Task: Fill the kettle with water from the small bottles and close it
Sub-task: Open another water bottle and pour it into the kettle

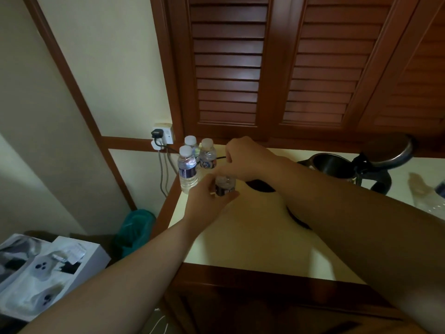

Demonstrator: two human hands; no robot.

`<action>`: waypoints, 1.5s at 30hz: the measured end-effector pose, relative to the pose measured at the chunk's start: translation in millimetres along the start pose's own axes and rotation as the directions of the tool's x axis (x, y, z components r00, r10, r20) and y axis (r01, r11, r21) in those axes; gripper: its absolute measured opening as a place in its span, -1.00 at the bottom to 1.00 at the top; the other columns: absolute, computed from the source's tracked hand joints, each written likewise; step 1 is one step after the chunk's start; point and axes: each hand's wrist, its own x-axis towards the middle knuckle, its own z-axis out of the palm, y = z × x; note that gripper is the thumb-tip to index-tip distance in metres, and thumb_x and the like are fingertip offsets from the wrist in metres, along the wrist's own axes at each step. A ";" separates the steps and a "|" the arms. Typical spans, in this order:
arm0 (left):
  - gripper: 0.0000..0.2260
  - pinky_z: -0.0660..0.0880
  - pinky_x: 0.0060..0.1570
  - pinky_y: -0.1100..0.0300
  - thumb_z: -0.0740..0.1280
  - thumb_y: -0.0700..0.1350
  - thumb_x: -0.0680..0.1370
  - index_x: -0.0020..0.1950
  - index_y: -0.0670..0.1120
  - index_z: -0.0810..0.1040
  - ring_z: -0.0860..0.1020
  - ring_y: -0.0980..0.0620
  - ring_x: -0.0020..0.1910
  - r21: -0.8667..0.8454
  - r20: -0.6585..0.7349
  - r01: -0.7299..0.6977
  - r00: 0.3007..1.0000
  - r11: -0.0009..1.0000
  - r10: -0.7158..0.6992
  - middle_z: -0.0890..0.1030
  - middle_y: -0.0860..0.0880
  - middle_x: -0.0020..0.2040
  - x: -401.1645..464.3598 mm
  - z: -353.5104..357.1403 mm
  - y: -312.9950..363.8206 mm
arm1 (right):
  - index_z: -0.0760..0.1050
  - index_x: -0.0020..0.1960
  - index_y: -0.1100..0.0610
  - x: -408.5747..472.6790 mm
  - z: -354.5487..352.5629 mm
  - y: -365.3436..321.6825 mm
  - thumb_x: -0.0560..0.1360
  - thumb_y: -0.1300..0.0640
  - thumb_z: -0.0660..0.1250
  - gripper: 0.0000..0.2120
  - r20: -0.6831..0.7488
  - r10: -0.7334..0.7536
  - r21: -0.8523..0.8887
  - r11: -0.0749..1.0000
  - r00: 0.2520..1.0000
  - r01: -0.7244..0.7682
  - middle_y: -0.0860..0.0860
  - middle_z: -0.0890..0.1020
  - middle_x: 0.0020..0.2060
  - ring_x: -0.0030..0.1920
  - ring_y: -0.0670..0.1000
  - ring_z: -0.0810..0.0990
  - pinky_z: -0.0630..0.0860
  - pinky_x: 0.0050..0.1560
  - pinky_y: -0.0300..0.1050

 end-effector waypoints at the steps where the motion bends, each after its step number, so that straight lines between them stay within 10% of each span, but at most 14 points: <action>1: -0.56 0.65 0.04 0.01 0.60 0.11 0.39 0.20 0.16 0.56 0.65 0.17 -0.01 -0.005 0.028 0.003 1.000 1.000 -0.003 0.68 0.12 0.04 -0.3 0.7 -0.3 | 0.35 -0.31 0.12 -2.2 -5.0 1.8 0.50 -0.30 0.45 -0.45 0.037 0.006 -0.060 0.998 0.999 -0.004 0.00 0.35 -0.42 -0.45 0.01 0.30 0.23 -0.41 -0.09; 12: -0.72 0.63 0.03 0.14 0.62 0.00 0.41 0.07 0.12 0.66 0.68 0.20 -0.07 0.001 0.321 0.046 0.946 0.999 -0.044 0.73 0.15 -0.04 1.0 -1.3 -5.0 | 0.44 -0.23 0.21 -5.3 -22.9 14.5 0.60 -0.17 0.39 -0.53 0.213 -0.167 -0.212 0.954 0.963 0.212 0.13 0.38 -0.35 -0.38 0.05 0.29 0.22 -0.39 -0.12; 18: -0.70 0.64 0.14 0.04 0.61 0.00 0.42 0.11 0.17 0.67 0.69 0.18 0.01 -0.021 0.419 0.054 0.907 0.998 -0.040 0.73 0.15 0.02 6.1 -5.1 -9.5 | 0.60 -0.10 0.17 0.1 -31.9 22.5 0.57 -0.08 0.48 -0.70 0.290 -0.203 -0.129 0.960 0.935 0.248 0.00 0.68 -0.36 -0.37 -0.09 0.67 0.53 -0.30 -0.17; 24: -0.69 0.56 0.02 0.24 0.61 -0.02 0.42 0.12 0.16 0.66 0.68 0.24 -0.01 -0.015 0.432 0.063 0.900 0.998 -0.050 0.73 0.18 0.01 7.5 -5.1 -9.9 | 0.65 0.24 -0.01 6.8 -43.0 18.1 0.53 -0.10 0.51 -0.67 0.375 -0.210 -0.156 0.946 0.903 0.285 -0.11 0.66 0.03 -0.14 -0.09 0.71 0.65 -0.06 -0.10; 31: -0.67 0.55 0.05 0.28 0.61 -0.01 0.42 0.15 0.16 0.66 0.66 0.27 0.01 -0.015 0.444 0.073 0.894 0.997 -0.059 0.72 0.21 0.03 5.7 -5.2 -12.1 | 0.66 -0.16 0.28 3.6 -29.3 8.2 0.60 -0.18 0.39 -0.50 0.289 -0.152 -0.290 0.927 0.945 0.237 0.04 0.67 -0.44 -0.48 -0.05 0.52 0.41 -0.46 -0.33; 37: -0.72 0.54 0.04 0.26 0.59 0.02 0.44 0.11 0.19 0.66 0.66 0.27 0.00 0.007 0.442 0.060 0.895 0.998 -0.057 0.72 0.21 0.00 5.3 -4.8 -10.9 | 0.69 0.21 0.03 -7.6 -46.9 -0.9 0.55 0.07 0.44 -0.75 0.271 -0.287 -0.253 0.900 0.919 0.355 -0.06 0.62 -0.05 -0.06 -0.07 0.58 0.55 -0.09 -0.15; 45: -0.62 0.55 0.09 0.21 0.60 0.04 0.41 0.20 0.19 0.63 0.67 0.26 0.02 0.001 0.407 0.043 0.912 0.999 -0.039 0.72 0.20 0.04 1.0 -0.4 -18.2 | 0.61 0.06 0.09 -52.6 10.1 62.5 0.48 0.03 0.54 -0.77 0.055 0.080 -0.066 0.995 0.995 -0.077 0.01 0.66 -0.06 -0.10 0.00 0.63 0.65 -0.05 0.06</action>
